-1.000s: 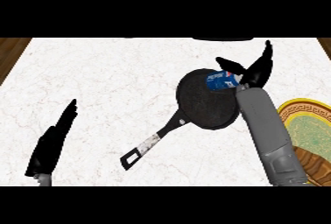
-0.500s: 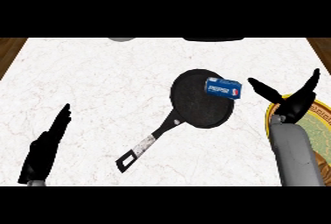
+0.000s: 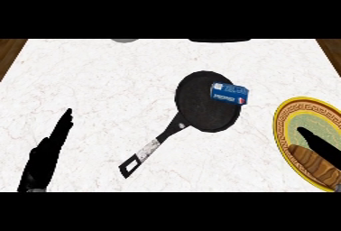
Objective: Pick the can from the plate and place it in the pan
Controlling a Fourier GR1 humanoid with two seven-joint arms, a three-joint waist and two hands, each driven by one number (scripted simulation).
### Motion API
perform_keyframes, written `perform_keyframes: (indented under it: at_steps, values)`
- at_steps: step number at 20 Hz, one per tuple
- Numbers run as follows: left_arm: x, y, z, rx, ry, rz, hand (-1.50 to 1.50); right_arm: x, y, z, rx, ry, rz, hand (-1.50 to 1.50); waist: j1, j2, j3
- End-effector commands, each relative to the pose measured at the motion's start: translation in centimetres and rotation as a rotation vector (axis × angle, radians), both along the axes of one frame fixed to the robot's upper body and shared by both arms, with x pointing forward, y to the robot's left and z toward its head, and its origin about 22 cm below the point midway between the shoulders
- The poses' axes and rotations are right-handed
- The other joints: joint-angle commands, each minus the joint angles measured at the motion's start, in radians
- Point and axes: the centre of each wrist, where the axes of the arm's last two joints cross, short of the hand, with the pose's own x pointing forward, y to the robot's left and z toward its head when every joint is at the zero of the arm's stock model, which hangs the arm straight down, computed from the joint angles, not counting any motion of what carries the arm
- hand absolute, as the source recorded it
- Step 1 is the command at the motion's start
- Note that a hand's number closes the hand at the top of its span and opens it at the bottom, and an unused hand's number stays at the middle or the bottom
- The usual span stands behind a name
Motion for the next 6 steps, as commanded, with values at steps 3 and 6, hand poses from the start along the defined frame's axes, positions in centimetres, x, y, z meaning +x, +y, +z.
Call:
perform_keyframes:
  at_steps: [3,6]
  values:
    - [1.4,0.9,1.3,0.008,-0.008,0.002,0.00,-7.9,-3.5,1.8,-0.020,0.000,0.013,-1.50,0.005,0.003,0.001]
    - [0.0,0.4,1.7,0.010,-0.013,-0.011,0.00,-9.6,-3.6,1.5,0.001,0.007,0.024,-1.50,0.016,0.004,0.001]
